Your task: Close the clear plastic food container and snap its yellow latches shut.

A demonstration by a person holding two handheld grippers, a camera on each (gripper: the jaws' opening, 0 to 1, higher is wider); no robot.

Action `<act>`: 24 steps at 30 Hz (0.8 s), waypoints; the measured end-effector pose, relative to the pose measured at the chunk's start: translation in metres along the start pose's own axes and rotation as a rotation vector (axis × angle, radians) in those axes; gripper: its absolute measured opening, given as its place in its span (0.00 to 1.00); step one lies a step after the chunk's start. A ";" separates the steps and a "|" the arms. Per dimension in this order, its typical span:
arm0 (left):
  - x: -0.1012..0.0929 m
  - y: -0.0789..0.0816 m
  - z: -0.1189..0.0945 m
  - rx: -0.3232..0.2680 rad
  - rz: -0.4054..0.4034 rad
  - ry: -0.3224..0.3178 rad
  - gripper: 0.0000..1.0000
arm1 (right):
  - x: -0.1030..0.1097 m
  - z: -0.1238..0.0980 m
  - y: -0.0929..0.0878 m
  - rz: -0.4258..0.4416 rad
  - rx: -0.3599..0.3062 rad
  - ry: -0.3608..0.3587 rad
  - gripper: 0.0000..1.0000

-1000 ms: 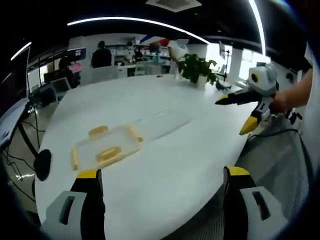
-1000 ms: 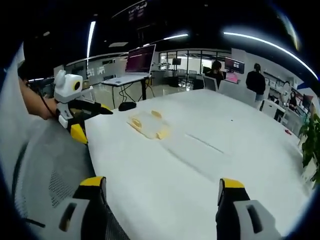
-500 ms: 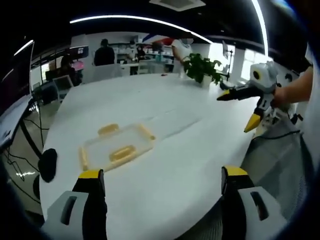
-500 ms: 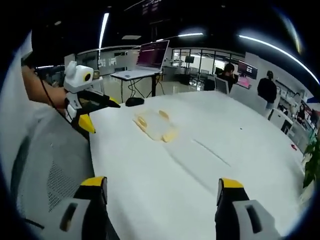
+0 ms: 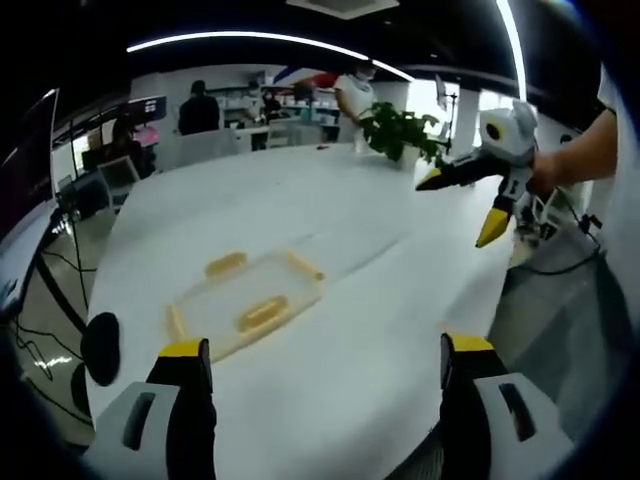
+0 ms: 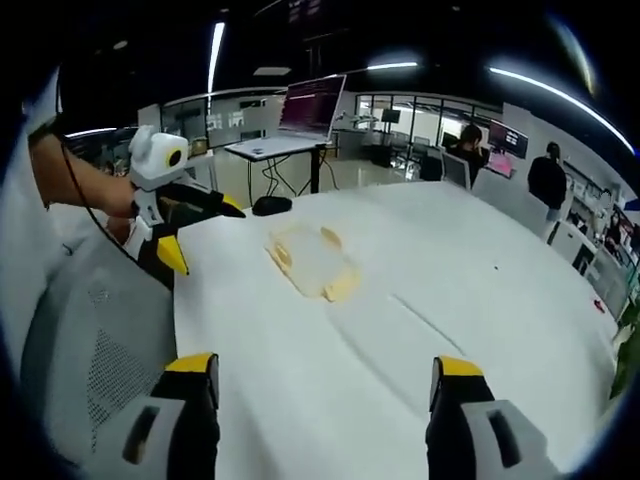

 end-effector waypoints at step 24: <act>0.026 -0.003 0.010 0.079 0.111 -0.067 0.90 | -0.012 0.053 0.029 -0.063 0.017 0.115 0.80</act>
Point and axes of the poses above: the point that each gripper's makers call its tool centre point, and the gripper's own axes: z roughly forward along the fingers, x roughly to its left, y roughly out of its top, the point moved 6 cm from there along -z, roughly backward along the fingers, and after that the axes turned 10 degrees about -z, right-handed, at the moved point
